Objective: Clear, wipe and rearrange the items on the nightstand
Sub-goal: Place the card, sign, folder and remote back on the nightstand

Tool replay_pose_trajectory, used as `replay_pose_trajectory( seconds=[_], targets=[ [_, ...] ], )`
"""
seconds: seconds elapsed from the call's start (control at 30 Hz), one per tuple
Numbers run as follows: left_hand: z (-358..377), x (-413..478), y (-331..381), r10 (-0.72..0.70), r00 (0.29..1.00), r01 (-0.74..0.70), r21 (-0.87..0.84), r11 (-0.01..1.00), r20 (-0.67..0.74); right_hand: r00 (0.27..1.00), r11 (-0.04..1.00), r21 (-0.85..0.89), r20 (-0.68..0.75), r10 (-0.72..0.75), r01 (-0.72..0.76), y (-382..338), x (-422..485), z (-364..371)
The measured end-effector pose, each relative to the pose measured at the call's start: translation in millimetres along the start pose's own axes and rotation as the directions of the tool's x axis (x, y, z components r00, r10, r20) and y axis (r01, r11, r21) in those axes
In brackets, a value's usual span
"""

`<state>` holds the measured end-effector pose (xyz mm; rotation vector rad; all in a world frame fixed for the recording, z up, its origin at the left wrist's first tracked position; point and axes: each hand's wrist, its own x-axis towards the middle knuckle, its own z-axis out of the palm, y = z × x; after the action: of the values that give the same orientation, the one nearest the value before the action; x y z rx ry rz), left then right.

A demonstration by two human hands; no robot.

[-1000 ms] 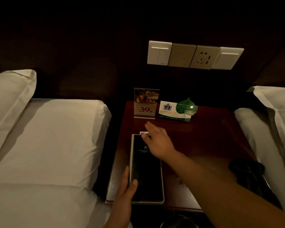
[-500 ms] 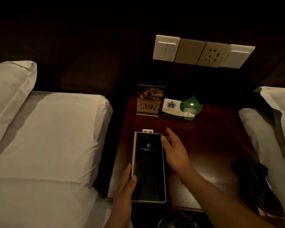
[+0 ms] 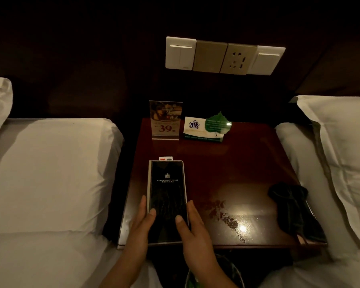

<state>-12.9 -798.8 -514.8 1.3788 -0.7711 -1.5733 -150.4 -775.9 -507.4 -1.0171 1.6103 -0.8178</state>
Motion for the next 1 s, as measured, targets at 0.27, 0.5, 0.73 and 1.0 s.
replay_pose_trajectory(
  seconds=[0.27,0.5,0.73,1.0],
  targets=[
    [1,-3,-1,0.006,1.000,-0.006,0.037,0.999,-0.002,0.999,0.998,-0.066,0.024,-0.022,0.024,3,-6,4],
    [-4,-6,11,-0.083,0.996,0.084,-0.051,0.995,0.019,1.000,0.977,0.214,0.009,0.018,-0.020,6,-1,-6],
    [-2,-13,12,-0.098,0.995,0.095,-0.135,0.986,-0.019,1.000,0.964,0.266,-0.009,0.023,-0.020,9,-3,-5],
    [-1,-10,10,-0.063,0.998,0.062,-0.091,0.994,-0.007,0.998,0.999,0.049,0.056,0.006,-0.008,13,-6,-5]
  ],
)
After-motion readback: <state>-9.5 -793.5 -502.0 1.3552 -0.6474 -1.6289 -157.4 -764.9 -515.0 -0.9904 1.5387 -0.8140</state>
